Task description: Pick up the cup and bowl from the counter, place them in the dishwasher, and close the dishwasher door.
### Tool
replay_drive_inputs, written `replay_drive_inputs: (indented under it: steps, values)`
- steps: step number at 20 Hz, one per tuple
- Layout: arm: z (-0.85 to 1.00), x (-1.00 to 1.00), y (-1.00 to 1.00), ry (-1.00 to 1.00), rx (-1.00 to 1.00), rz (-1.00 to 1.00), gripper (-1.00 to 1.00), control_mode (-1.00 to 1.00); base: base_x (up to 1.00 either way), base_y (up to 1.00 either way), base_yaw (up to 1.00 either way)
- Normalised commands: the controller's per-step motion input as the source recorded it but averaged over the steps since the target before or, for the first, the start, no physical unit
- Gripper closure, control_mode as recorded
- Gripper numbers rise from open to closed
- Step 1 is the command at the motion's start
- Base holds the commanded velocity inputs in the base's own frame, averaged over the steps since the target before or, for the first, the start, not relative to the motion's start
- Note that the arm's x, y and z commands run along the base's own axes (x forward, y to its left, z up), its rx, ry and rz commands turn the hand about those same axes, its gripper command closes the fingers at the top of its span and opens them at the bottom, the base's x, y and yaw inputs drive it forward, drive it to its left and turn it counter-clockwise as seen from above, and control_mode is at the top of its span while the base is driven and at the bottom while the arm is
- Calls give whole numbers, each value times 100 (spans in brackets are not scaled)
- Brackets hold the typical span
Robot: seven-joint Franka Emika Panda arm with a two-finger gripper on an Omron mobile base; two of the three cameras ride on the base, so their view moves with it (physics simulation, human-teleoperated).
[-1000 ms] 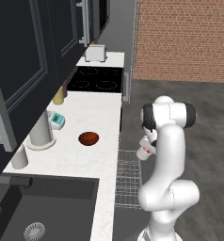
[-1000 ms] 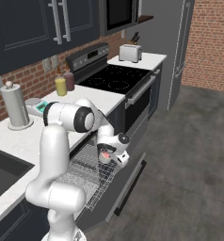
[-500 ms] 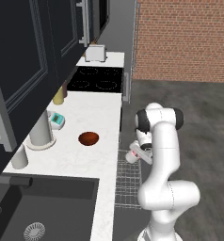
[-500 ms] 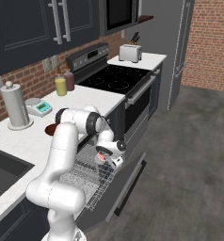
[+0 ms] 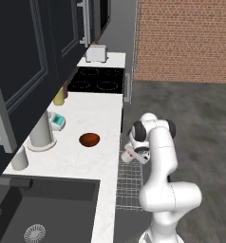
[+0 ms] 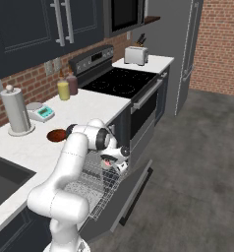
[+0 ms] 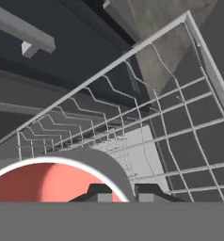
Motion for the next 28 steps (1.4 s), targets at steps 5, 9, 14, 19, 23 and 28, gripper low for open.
replay_drive_inputs:
  steps: [5, 9, 14, 19, 23, 28]
  values:
    - [-48, 51, 0, 4, 0, -3, 100, -100, 0, 0, 0]
    - [-46, 31, 0, 4, 0, -4, 100, -100, 0, 0, 0]
    - [-42, 30, 0, 5, 0, -4, 100, -100, 0, 0, 0]
    - [-32, 32, 2, 6, 0, -4, -100, -100, 0, 0, 0]
    - [-5, 2, -8, 1, 0, -6, -100, -100, 0, 0, 0]
    - [0, -13, -28, 0, 0, -5, -100, -100, 0, 0, 0]
